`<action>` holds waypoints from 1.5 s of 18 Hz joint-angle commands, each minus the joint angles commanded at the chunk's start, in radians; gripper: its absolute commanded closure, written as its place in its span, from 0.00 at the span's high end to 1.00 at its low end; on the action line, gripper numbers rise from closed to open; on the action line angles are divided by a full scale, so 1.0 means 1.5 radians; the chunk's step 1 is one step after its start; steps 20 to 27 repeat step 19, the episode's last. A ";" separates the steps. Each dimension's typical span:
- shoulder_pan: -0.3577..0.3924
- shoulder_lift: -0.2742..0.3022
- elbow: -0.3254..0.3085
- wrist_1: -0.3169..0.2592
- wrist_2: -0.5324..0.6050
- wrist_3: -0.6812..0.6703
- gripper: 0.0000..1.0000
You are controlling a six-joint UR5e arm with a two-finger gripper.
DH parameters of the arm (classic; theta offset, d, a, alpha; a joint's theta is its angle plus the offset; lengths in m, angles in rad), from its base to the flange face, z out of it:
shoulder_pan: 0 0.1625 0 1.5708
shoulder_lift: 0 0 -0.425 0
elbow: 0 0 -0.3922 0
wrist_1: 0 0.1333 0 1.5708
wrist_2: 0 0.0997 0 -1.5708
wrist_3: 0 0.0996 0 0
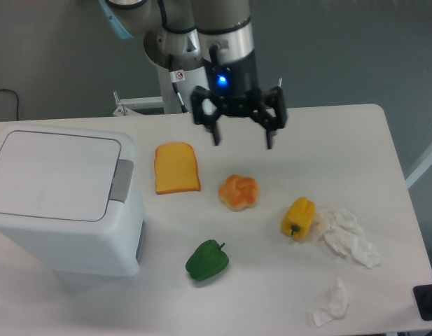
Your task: Close the trash can
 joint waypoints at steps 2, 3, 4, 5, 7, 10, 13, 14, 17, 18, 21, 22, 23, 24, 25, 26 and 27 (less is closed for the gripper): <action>0.021 0.010 -0.007 -0.040 0.000 0.000 1.00; 0.044 0.020 -0.009 -0.061 -0.002 0.005 1.00; 0.065 0.032 -0.012 -0.074 -0.007 0.012 1.00; 0.083 0.043 -0.015 -0.081 -0.007 0.026 1.00; 0.119 0.060 -0.020 -0.103 -0.006 0.076 1.00; 0.190 0.084 -0.021 -0.137 -0.007 0.181 1.00; 0.248 0.093 -0.022 -0.147 -0.009 0.261 1.00; 0.269 0.093 -0.023 -0.151 -0.009 0.278 1.00; 0.324 0.094 -0.023 -0.159 -0.039 0.341 1.00; 0.340 0.096 -0.023 -0.161 -0.048 0.358 1.00; 0.358 0.100 -0.023 -0.168 -0.053 0.373 1.00; 0.358 0.100 -0.023 -0.168 -0.053 0.373 1.00; 0.358 0.100 -0.023 -0.168 -0.053 0.373 1.00; 0.358 0.100 -0.023 -0.168 -0.053 0.373 1.00; 0.358 0.100 -0.023 -0.168 -0.053 0.373 1.00; 0.358 0.100 -0.023 -0.168 -0.053 0.373 1.00; 0.358 0.100 -0.023 -0.168 -0.053 0.373 1.00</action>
